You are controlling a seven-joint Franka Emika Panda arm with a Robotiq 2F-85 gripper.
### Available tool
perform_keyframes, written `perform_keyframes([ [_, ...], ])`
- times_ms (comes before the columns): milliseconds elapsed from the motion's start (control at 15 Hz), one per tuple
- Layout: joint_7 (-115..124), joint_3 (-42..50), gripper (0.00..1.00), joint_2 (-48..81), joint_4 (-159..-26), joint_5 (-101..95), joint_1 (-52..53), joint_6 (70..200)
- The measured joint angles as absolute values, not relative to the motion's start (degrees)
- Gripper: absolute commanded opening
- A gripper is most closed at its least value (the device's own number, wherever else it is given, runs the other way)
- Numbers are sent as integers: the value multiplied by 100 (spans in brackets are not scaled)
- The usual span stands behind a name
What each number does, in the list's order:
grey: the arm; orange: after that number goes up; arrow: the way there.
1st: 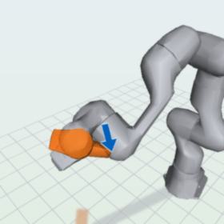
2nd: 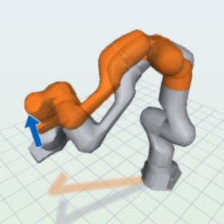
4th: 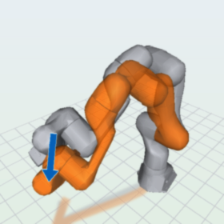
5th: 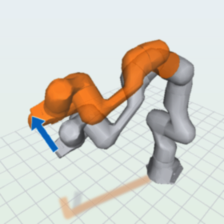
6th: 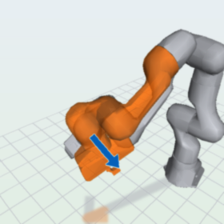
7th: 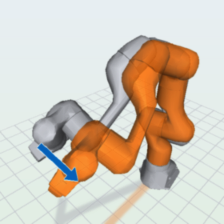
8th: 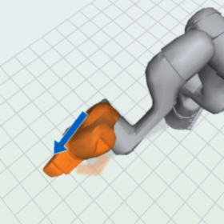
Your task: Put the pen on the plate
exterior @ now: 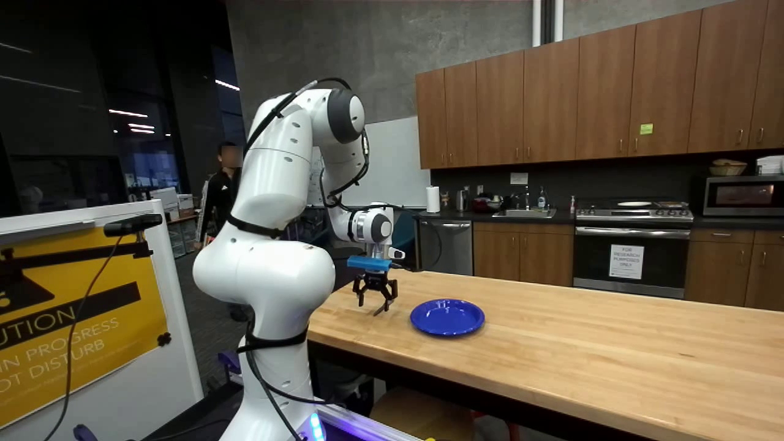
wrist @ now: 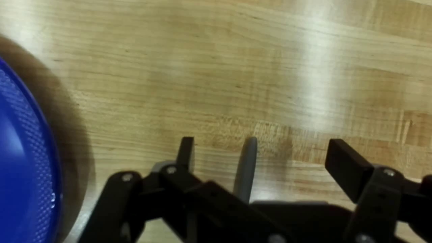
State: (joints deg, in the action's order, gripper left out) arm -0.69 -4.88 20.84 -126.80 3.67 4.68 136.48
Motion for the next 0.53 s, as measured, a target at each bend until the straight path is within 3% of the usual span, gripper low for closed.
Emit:
perform_keyframes([
  [533,-71,-487,100,2197,-12532,367,465,13649],
])
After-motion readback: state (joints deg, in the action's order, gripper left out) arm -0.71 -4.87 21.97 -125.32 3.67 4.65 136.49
